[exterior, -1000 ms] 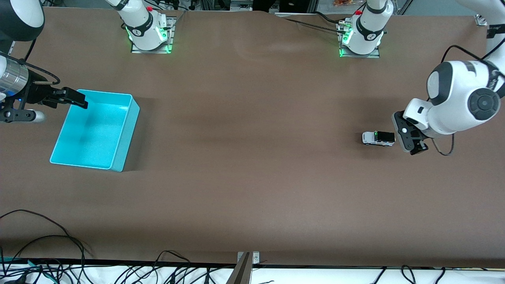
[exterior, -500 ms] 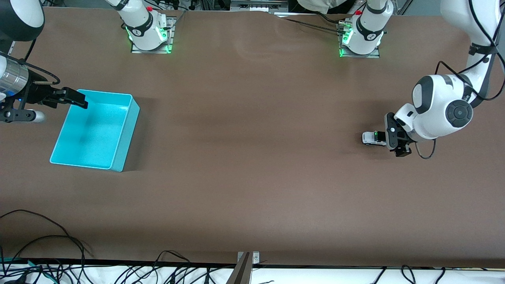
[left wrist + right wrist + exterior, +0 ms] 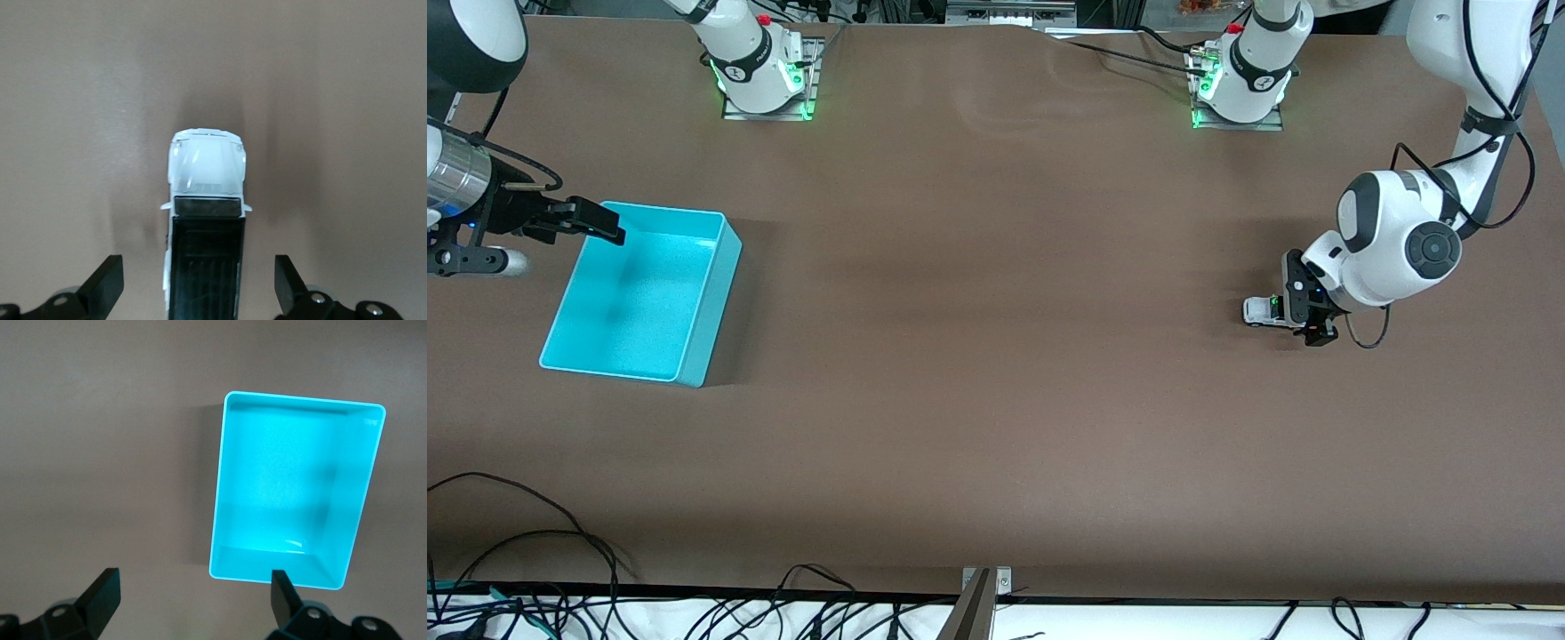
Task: Wind and store white jeep toy
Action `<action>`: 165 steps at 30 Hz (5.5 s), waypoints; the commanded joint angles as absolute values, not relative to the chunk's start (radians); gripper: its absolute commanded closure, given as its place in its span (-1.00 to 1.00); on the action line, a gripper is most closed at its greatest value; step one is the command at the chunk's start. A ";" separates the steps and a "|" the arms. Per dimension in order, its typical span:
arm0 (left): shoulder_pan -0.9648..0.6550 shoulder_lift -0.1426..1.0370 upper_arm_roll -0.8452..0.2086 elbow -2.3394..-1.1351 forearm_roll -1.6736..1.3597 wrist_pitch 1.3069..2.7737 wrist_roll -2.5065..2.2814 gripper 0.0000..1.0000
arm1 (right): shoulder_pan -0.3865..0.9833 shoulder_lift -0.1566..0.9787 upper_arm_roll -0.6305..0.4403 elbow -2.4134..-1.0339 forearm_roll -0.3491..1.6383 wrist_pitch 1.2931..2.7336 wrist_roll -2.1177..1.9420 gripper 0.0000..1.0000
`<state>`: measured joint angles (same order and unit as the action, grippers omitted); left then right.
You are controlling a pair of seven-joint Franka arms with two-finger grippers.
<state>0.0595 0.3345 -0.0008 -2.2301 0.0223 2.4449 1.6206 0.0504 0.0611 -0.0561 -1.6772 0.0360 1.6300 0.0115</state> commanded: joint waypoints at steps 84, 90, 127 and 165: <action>0.555 0.612 -0.015 -1.997 0.046 2.474 2.102 0.73 | 0.057 0.055 -0.067 -1.683 0.051 1.623 -0.002 -1.00; 0.552 0.606 -0.017 -1.993 0.044 2.473 2.089 -0.15 | 0.057 0.055 -0.067 -1.683 0.052 1.623 -0.002 -1.00; 0.365 0.497 -0.025 -1.585 0.090 1.827 1.781 -1.00 | 0.057 0.055 -0.067 -1.683 0.052 1.623 -0.002 -1.00; 0.094 0.368 -0.205 -1.394 0.115 1.365 0.717 -1.00 | 0.055 0.055 -0.067 -1.666 0.051 1.626 0.011 -1.00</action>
